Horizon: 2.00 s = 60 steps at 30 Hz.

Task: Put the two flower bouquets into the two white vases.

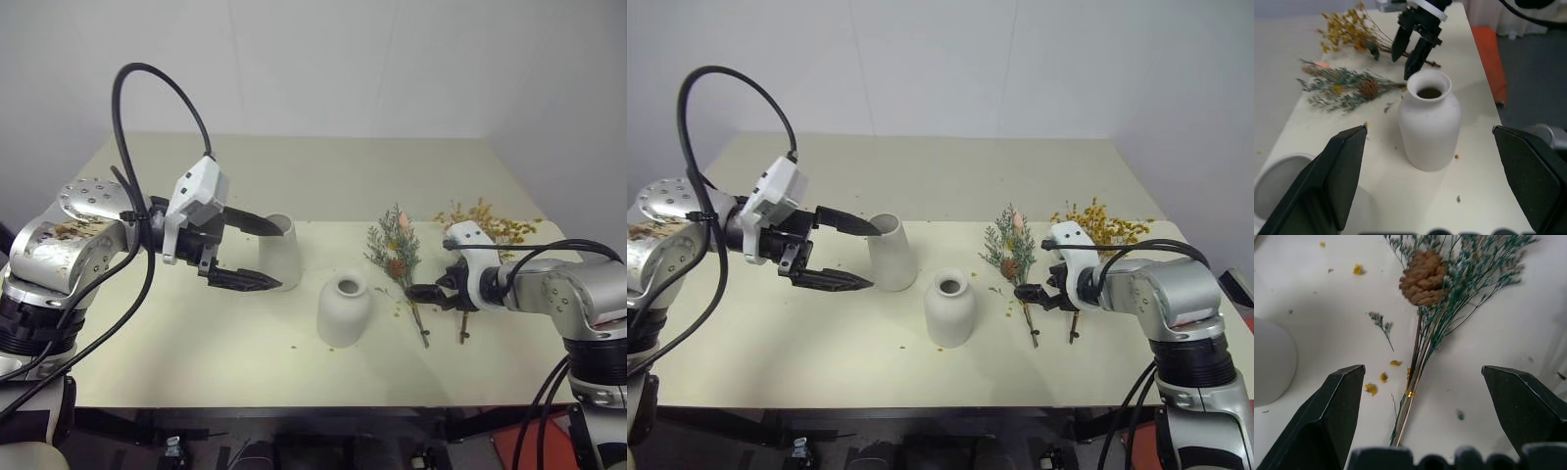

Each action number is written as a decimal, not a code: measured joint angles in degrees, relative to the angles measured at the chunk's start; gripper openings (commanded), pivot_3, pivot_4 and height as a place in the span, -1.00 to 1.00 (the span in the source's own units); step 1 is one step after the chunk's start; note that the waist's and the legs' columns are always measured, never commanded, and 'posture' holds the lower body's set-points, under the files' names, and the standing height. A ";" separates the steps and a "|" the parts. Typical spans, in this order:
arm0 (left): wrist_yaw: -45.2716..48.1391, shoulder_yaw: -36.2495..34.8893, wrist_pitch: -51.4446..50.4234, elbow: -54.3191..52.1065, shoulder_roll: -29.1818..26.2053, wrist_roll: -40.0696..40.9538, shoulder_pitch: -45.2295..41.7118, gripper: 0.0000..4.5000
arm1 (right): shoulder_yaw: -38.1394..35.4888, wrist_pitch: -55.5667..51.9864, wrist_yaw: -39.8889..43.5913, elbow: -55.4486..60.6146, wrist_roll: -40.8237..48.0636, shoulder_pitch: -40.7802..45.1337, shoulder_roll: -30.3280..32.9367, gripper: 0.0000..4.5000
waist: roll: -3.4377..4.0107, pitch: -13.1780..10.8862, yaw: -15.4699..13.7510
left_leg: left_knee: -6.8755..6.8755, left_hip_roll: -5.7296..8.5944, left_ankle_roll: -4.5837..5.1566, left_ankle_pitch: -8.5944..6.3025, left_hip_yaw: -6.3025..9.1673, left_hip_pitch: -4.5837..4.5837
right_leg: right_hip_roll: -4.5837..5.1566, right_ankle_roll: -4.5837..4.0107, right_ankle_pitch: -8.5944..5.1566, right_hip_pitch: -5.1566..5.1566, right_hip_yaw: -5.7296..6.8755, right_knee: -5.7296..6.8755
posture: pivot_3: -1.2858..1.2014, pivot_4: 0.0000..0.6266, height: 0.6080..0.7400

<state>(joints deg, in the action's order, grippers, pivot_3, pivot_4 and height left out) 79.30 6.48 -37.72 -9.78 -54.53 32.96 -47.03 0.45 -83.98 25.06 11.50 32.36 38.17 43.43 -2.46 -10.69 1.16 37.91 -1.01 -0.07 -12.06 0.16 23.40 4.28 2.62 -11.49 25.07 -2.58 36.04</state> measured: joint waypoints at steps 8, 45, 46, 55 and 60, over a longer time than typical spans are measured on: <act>0.80 1.49 0.34 0.01 0.45 -2.45 -0.02 0.99 | 4.40 0.73 -0.55 -4.53 -4.04 1.90 -2.57 1.00 | 0.00 0.00 0.24 | 0.00 0.01 0.00 0.00 0.00 0.04 | 0.00 -0.02 0.02 0.03 0.00 -0.01 | 0.03 -0.52 1.00; -3.87 -5.61 3.56 -2.60 1.17 -2.40 7.24 1.00 | -1.07 17.54 -4.26 -9.23 -15.76 8.38 -11.19 -0.98 | 0.02 -0.01 1.39 | 0.00 0.00 0.00 0.00 0.02 0.08 | 0.01 -0.14 0.12 0.10 -0.01 0.03 | 0.03 -0.52 1.00; -4.10 -6.18 3.53 -2.50 1.09 -2.15 7.42 1.00 | -1.70 19.09 -4.90 -8.18 -16.08 8.78 -11.49 -0.98 | 0.02 -0.01 1.40 | 0.00 0.00 0.00 0.00 0.02 0.07 | 0.01 -0.14 0.12 0.10 -0.01 0.04 | 0.03 -0.52 1.00; -6.11 -16.14 1.17 -0.63 -1.80 1.30 11.66 1.00 | -14.67 38.44 -4.65 -2.78 -4.99 14.54 -27.70 -0.98 | 0.05 -0.03 1.58 | -0.02 -0.08 0.00 0.00 0.06 0.03 | -0.05 -0.36 0.26 0.08 0.02 0.06 | 0.03 -0.52 1.00; -7.22 -20.41 -1.40 -0.79 -3.84 3.25 16.07 1.00 | -15.48 44.74 0.37 -5.18 0.56 14.64 -32.40 -0.98 | 0.08 -0.05 1.36 | -0.02 -0.06 0.00 0.00 0.06 0.01 | -0.02 -0.37 0.26 0.07 0.05 0.07 | 0.03 -0.52 1.00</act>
<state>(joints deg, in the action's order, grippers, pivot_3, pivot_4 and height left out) 72.08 -13.92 -39.12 -10.57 -58.38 36.21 -30.96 -15.03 -39.23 25.43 6.32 32.92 52.81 11.03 -2.38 -10.74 2.51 37.89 -1.07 -0.07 -12.05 0.21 23.41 4.26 2.25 -11.23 25.14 -2.54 36.11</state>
